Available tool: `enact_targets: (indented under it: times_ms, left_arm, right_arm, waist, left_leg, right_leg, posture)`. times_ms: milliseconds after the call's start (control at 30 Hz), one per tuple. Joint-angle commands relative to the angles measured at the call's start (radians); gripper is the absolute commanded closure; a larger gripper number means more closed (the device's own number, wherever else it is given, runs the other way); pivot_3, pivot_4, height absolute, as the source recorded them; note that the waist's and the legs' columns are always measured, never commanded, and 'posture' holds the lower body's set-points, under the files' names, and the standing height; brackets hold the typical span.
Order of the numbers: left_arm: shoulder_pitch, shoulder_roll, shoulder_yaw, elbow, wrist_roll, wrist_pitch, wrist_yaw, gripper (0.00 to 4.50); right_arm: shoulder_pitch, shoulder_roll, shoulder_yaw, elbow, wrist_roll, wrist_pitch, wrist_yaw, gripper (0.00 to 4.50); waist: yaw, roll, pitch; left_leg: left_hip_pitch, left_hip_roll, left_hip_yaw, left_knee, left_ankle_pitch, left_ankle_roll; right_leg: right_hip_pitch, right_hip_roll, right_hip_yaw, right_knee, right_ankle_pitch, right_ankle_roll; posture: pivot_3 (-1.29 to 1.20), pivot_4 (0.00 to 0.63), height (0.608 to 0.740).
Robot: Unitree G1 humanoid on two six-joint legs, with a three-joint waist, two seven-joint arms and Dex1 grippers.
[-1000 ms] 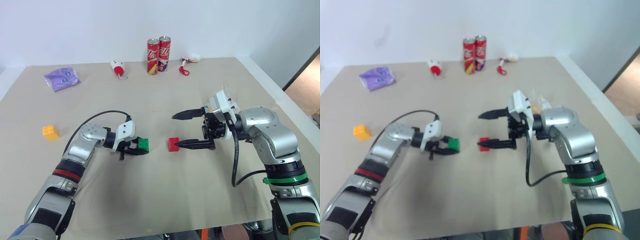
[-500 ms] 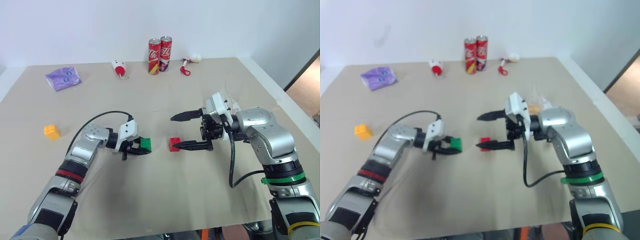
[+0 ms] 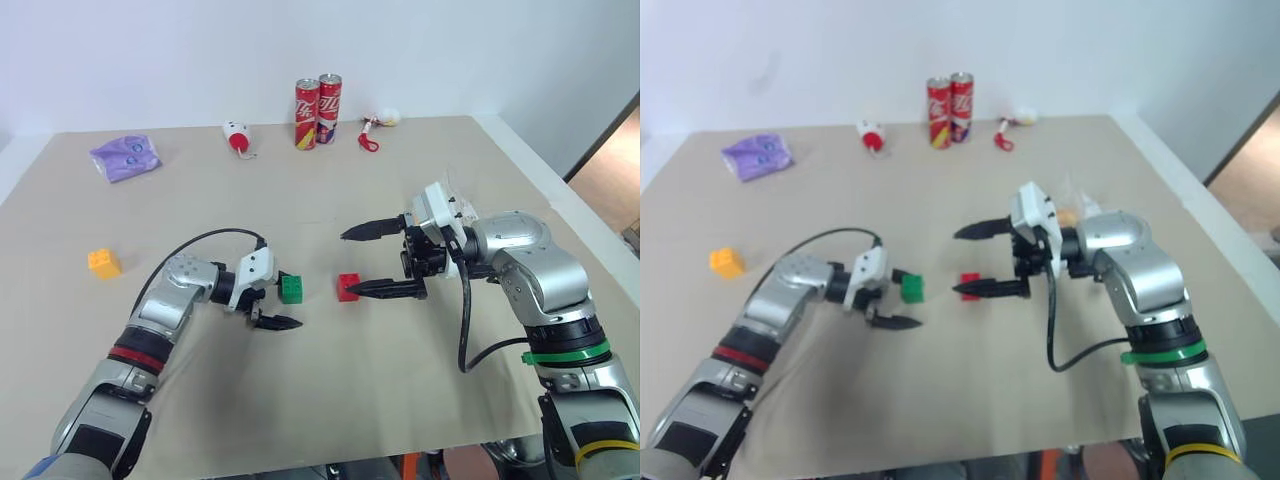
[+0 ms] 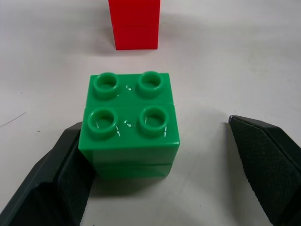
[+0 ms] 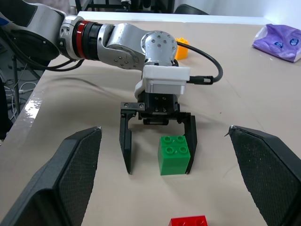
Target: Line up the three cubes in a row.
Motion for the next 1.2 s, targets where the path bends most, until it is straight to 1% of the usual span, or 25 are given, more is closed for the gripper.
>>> enact_targets:
  times_ms: [33, 167, 233, 367, 500, 600, 667, 767, 833, 933, 1033, 1200]
  left_arm:
    - [0.014, 0.054, 0.034, 0.006, 0.017, 0.0, 0.037, 0.02]
    - [0.032, 0.123, 0.08, 0.018, 0.003, -0.012, 0.053, 0.02]
    - [0.059, 0.182, 0.116, 0.025, -0.003, -0.028, 0.059, 0.02]
    - [0.114, 0.258, 0.172, 0.003, -0.032, -0.028, 0.071, 0.02]
    - [0.197, 0.32, 0.246, -0.107, -0.103, 0.042, 0.073, 0.02]
    - [0.304, 0.367, 0.311, -0.27, -0.184, 0.145, 0.064, 0.02]
    - [0.373, 0.371, 0.374, -0.375, -0.238, 0.224, 0.111, 0.02]
    - [0.46, 0.331, 0.478, -0.516, -0.317, 0.349, 0.249, 0.02]
    - [0.521, 0.295, 0.535, -0.603, -0.328, 0.409, 0.36, 0.02]
    - [0.616, 0.231, 0.578, -0.695, -0.291, 0.436, 0.512, 0.02]
    - [0.677, 0.155, 0.589, -0.759, -0.253, 0.467, 0.665, 0.02]
    - [0.691, -0.009, 0.611, -0.86, -0.178, 0.599, 0.983, 0.02]
  right_arm:
    - [-0.025, -0.005, -0.017, -0.016, 0.011, -0.004, 0.005, 0.0]
    - [-0.029, -0.007, -0.018, -0.016, 0.015, 0.0, 0.009, 0.0]
    - [-0.036, -0.006, -0.017, -0.01, 0.016, 0.001, 0.013, 0.0]
    - [-0.051, -0.001, -0.012, 0.001, 0.018, 0.001, 0.022, 0.0]
    - [-0.072, 0.009, -0.006, 0.018, 0.018, 0.001, 0.037, 0.0]
    - [-0.094, 0.024, 0.002, 0.039, 0.012, -0.006, 0.042, 0.0]
    - [-0.113, 0.05, 0.009, 0.057, -0.005, -0.025, 0.021, 0.0]
    - [-0.151, 0.114, 0.023, 0.099, -0.059, -0.054, -0.063, 0.0]
    - [-0.18, 0.169, 0.034, 0.129, -0.089, -0.05, -0.128, 0.0]
    - [-0.187, 0.22, 0.052, 0.139, -0.095, -0.059, -0.142, 0.0]
    - [-0.204, 0.266, 0.072, 0.168, -0.116, -0.076, -0.16, 0.0]
    - [-0.247, 0.324, 0.082, 0.221, -0.134, -0.096, -0.176, 0.0]
  waist:
    - [-0.005, 0.0, 0.0]
    - [-0.019, 0.0, 0.0]
    - [-0.028, 0.0, 0.0]
    - [-0.035, 0.0, 0.0]
    - [-0.04, 0.0, 0.0]
    - [-0.038, 0.0, 0.0]
    - [-0.039, 0.0, 0.0]
    - [-0.035, 0.0, 0.0]
    - [-0.032, 0.0, 0.0]
    - [-0.027, 0.0, 0.0]
    - [-0.025, 0.0, 0.0]
    - [-0.025, -0.001, 0.0]
  left_leg:
    - [0.0, 0.0, 0.0, 0.0, 0.0, 0.0]
    - [0.001, 0.003, 0.0, -0.001, 0.0, 0.0]
    - [0.002, 0.005, 0.0, -0.001, 0.0, 0.0]
    - [0.009, 0.007, -0.001, -0.008, 0.001, 0.001]
    - [0.012, 0.007, -0.002, -0.016, 0.002, 0.003]
    - [0.01, 0.007, -0.003, -0.018, 0.002, 0.003]
    - [0.008, 0.007, -0.002, -0.018, 0.001, 0.001]
    - [0.007, 0.007, -0.002, -0.018, -0.002, -0.001]
    - [0.007, 0.007, -0.002, -0.018, -0.003, -0.002]
    - [0.006, 0.007, -0.002, -0.018, -0.003, -0.003]
    - [0.006, 0.007, -0.002, -0.018, -0.003, -0.003]
    - [0.007, 0.006, -0.002, -0.017, -0.003, -0.003]
  right_leg:
    - [0.0, 0.0, 0.0, 0.0, 0.0, 0.0]
    - [-0.001, 0.004, 0.0, 0.0, 0.001, -0.002]
    - [-0.001, 0.006, 0.0, 0.001, 0.002, -0.003]
    - [-0.001, 0.01, 0.003, 0.001, 0.002, -0.007]
    - [-0.002, 0.012, 0.004, 0.001, 0.001, -0.01]
    - [-0.003, 0.012, 0.002, 0.002, 0.0, -0.011]
    - [-0.005, 0.011, 0.003, 0.002, -0.002, -0.012]
    - [-0.005, 0.01, 0.002, 0.002, -0.005, -0.011]
    - [-0.006, 0.01, 0.002, 0.002, -0.006, -0.01]
    - [-0.006, 0.01, 0.002, 0.001, -0.006, -0.011]
    - [-0.005, 0.009, 0.002, 0.001, -0.006, -0.011]
    - [-0.004, 0.009, 0.002, 0.001, -0.004, -0.009]
  posture:
    - [0.0, 0.15, 0.74]
    - [0.0, 0.15, 0.74]
    - [0.0, 0.15, 0.74]
    - [0.0, 0.15, 0.74]
    - [0.0, 0.15, 0.74]
    - [0.0, 0.15, 0.74]
    - [0.0, 0.15, 0.74]
    - [0.0, 0.15, 0.74]
    - [0.0, 0.15, 0.74]
    - [0.0, 0.15, 0.74]
    - [0.0, 0.15, 0.74]
    - [0.0, 0.15, 0.74]
